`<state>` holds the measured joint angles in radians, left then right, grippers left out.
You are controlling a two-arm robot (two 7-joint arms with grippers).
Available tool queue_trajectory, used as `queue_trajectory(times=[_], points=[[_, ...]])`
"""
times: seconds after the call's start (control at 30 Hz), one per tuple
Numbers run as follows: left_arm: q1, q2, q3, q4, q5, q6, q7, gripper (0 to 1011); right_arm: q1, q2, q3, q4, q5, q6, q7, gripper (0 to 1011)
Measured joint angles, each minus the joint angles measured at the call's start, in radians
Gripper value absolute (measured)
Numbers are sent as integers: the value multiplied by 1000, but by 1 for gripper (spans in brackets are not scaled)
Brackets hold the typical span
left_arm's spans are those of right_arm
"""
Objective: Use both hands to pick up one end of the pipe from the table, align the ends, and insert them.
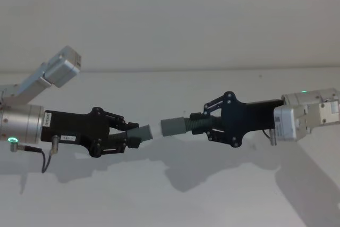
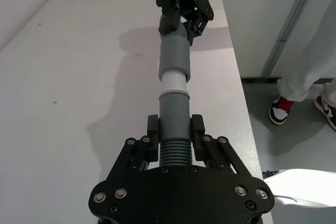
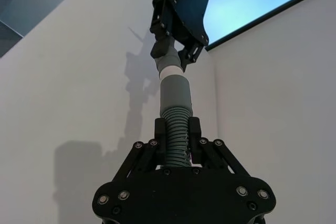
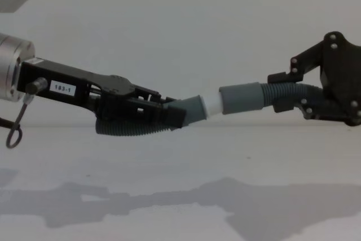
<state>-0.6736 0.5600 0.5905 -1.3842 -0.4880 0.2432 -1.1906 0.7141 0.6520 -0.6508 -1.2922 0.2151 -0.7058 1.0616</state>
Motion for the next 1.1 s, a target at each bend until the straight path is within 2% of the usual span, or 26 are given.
queue_trajectory(times=[1.1], points=[[0, 1, 0, 0, 1, 0, 0, 327, 15, -6, -31, -26, 11, 1, 8, 226]])
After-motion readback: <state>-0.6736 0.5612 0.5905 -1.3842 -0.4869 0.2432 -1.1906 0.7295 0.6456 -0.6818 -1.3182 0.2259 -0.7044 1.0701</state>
